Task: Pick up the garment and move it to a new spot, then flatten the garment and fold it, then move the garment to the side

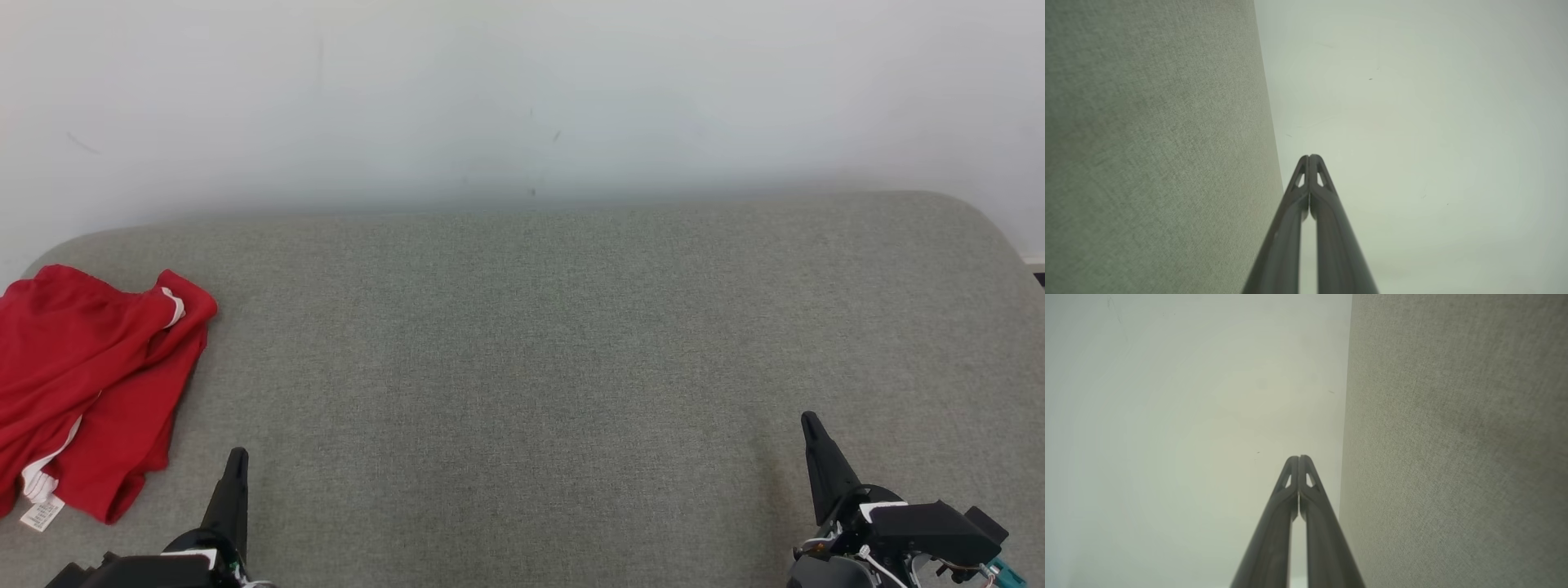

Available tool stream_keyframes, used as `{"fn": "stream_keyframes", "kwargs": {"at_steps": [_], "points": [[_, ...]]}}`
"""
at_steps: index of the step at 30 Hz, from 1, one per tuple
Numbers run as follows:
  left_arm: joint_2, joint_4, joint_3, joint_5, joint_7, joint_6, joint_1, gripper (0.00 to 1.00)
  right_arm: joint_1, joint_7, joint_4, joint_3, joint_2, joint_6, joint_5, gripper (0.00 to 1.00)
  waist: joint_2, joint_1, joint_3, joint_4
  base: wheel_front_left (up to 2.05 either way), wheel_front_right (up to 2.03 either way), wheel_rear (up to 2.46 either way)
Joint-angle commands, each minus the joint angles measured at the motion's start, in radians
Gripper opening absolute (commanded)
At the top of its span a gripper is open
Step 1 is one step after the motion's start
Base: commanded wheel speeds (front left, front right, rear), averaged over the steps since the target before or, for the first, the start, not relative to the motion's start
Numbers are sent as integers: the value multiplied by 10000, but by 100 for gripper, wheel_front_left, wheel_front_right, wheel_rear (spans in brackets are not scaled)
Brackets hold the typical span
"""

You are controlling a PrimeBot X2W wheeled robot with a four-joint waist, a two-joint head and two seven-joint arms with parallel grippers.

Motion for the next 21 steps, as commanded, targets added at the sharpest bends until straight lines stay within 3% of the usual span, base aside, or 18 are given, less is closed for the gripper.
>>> {"fn": "stream_keyframes", "kwargs": {"at_steps": [1,19,20,21], "points": [[-11,2,23,-55,-11,-7,-78,0,-45,18,3,3,44,-24,10,0,0,0,0,0,0,0,0],[-11,2,23,-54,-11,-7,-78,0,-45,18,3,3,44,-24,10,0,0,0,0,0,0,0,0],[-11,2,23,-54,-11,-7,-78,100,-45,18,0,3,44,-24,10,100,0,0,0,0,0,0,0],[-2,35,-4,5,-4,0,14,100,39,-4,41,3,2,0,0,100,0,1,0,0,0,0,0]]}}
